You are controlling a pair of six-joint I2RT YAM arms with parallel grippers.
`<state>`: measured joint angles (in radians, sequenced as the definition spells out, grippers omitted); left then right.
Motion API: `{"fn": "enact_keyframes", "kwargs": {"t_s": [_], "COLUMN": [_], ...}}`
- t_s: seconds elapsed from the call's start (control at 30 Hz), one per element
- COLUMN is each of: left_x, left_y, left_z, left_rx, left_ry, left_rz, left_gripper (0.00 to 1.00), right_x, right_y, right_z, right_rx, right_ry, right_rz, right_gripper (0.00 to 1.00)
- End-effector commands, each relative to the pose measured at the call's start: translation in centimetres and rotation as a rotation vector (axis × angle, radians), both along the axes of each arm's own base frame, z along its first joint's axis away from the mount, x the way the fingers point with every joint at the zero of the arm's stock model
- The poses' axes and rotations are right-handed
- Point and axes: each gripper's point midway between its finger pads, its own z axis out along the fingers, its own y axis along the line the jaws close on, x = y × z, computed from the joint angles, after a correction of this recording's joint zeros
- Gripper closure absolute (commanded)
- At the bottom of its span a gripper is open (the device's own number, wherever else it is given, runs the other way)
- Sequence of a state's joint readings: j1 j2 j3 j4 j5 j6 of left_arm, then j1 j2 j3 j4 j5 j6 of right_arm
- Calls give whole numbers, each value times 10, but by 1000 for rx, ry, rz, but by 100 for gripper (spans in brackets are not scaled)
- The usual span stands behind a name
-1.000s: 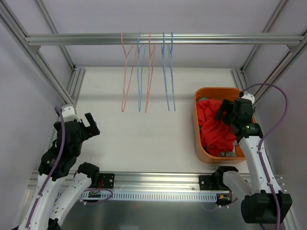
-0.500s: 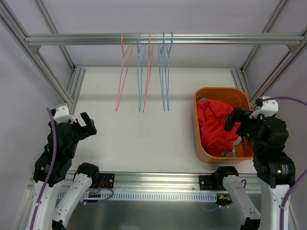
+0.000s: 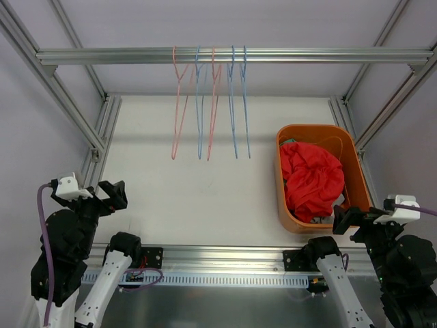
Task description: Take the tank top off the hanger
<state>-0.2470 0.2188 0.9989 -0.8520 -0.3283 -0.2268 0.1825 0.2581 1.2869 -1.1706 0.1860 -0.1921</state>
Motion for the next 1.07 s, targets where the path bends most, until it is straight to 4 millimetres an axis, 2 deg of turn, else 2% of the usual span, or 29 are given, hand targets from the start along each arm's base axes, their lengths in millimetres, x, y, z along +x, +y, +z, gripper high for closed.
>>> {"fn": "enact_keyframes", "kwargs": {"t_s": [0.0, 0.17, 0.37, 0.7, 0.83, 1.03], "left_x": [-13, -22, -21, -19, -18, -20], "left_y": [-4, 1, -1, -5, -6, -2], "left_z": [-1, -4, -6, -10, -11, -9], "left_rx": [-6, 2, 17, 11, 8, 14], "left_ry": [-31, -52, -39, -27, -22, -36], "left_rz": [-44, -32, -46, -62, -66, -46], "left_gripper": [1, 1, 1, 1, 1, 1], "right_x": [-5, -5, -6, 0, 7, 18], "right_y": [-8, -12, -19, -18, -15, -10], "right_z": [-8, -14, -16, -17, -19, -34], "right_rx": [-21, -35, -53, -62, -59, -56], "right_ry": [27, 38, 29, 46, 20, 67], "right_rz": [-26, -38, -56, -48, -40, -37], "right_gripper": [1, 1, 0, 1, 1, 1]}}
